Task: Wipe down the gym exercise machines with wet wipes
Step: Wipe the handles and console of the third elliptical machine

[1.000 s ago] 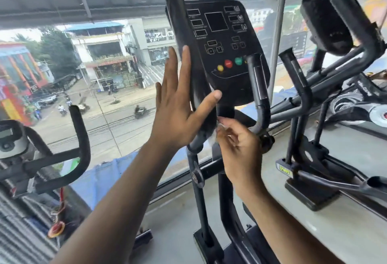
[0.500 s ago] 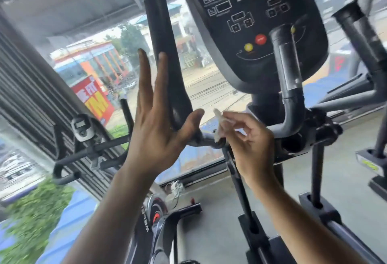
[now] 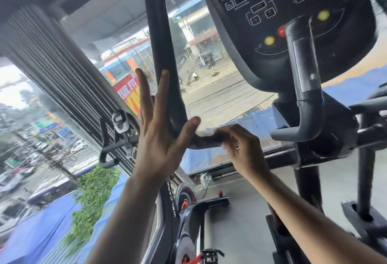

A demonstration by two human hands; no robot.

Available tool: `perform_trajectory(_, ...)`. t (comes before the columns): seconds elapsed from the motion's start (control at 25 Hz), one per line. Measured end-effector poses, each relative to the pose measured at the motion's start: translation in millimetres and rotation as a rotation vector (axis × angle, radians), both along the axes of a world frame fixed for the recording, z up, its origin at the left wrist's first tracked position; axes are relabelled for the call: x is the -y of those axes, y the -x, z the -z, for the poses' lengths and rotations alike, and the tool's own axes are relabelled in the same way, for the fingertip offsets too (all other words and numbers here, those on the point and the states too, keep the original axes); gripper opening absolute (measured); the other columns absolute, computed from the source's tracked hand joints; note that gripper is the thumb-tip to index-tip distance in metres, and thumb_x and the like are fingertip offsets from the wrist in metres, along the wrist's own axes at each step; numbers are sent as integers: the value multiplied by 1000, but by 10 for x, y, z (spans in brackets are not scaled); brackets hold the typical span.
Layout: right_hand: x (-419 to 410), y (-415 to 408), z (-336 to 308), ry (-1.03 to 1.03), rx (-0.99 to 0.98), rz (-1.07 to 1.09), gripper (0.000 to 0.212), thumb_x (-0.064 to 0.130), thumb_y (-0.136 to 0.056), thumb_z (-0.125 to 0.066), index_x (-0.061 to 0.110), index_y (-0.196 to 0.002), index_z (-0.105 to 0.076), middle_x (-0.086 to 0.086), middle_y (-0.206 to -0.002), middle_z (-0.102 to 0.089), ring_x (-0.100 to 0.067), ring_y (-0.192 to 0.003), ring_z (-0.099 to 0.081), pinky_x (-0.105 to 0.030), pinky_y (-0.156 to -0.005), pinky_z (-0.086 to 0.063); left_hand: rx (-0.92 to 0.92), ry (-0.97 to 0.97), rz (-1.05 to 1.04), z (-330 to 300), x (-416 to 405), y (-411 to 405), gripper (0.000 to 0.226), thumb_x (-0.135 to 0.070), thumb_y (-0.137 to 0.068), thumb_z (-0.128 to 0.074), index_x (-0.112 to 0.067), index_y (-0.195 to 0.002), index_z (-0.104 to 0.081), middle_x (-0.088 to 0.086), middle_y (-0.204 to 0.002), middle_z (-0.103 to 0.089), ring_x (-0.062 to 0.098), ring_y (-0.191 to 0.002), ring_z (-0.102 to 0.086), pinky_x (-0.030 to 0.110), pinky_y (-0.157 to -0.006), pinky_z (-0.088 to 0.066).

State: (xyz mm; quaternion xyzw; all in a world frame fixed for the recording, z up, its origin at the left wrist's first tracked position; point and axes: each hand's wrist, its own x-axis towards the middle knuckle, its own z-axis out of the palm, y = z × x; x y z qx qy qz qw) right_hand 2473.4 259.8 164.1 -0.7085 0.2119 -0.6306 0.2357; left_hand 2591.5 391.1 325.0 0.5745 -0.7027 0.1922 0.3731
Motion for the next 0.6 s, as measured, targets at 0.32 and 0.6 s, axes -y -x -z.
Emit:
perform_trajectory(0.32,482,-128,688,-159,-91,179,26,12,-97,-54,14,-116,-71,-4,-112,-71,-28,-104,-69,-49,-88,-56,-106,56,5,110,55,73,75,-44,-102,-55,-25,-163,-15,14,-175,3,21,-162,4,16,-125,-8)
perform_trajectory(0.6,76,-74,225,-413,68,67,23,20,-93,-58,28,-106,-76,10,-89,-74,-17,-80,-71,-48,-77,-60,-107,77,4,150,52,79,74,-46,-102,-54,-28,-162,-15,12,-175,-1,20,-162,2,28,-130,-10)
